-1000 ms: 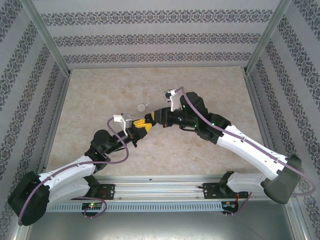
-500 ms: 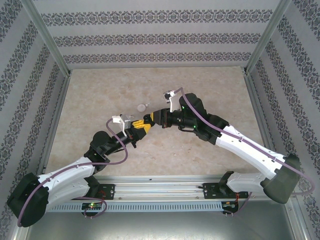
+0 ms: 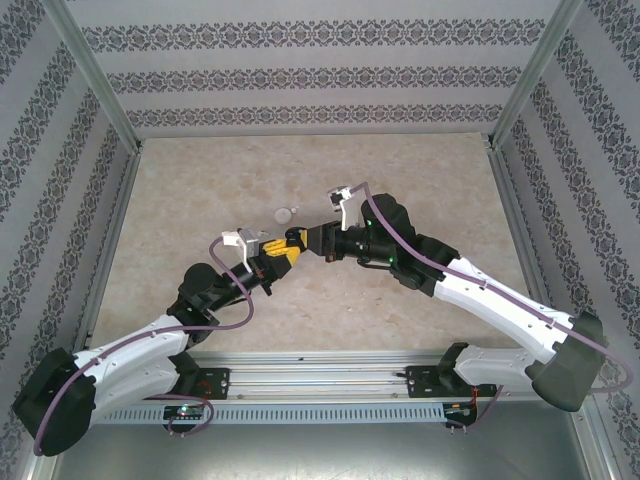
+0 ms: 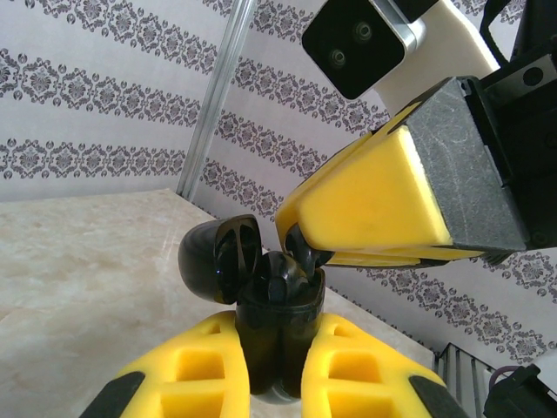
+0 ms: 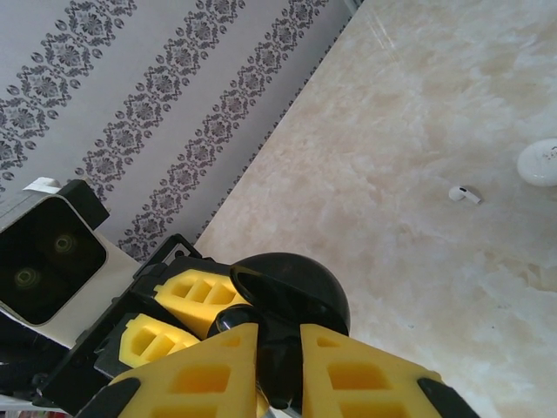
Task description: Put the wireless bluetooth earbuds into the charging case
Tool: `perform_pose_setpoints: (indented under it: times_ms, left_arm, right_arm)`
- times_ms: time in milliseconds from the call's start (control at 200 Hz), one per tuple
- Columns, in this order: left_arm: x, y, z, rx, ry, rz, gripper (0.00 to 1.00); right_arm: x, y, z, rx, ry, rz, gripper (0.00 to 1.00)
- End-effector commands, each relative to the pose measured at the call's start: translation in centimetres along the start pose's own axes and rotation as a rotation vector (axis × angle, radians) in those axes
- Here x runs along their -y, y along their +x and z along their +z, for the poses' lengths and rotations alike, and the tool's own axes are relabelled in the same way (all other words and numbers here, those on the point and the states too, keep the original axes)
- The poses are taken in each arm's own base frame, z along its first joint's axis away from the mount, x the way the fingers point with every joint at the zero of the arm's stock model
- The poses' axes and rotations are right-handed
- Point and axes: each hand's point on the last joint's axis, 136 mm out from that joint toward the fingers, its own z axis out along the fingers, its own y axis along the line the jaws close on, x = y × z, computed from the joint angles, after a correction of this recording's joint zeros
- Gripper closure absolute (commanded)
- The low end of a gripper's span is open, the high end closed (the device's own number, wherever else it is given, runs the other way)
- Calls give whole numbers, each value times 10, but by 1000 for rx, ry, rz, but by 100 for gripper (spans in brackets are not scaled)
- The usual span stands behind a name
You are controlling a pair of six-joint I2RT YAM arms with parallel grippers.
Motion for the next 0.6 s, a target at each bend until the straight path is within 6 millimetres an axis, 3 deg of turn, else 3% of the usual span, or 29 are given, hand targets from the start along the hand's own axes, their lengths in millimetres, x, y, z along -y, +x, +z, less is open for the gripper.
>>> perform_pose_setpoints:
  times_ms: [0, 280, 595]
  left_arm:
    - [6, -28, -2, 108, 13, 7, 100]
    - [8, -23, -2, 88, 33, 11, 100]
    - [10, -15, -7, 72, 48, -7, 100]
  right_arm:
    - [-8, 6, -2, -21, -35, -19, 81]
    - [-10, 2, -5, -28, -17, -32, 72]
    - [-23, -15, -17, 6, -23, -21, 50]
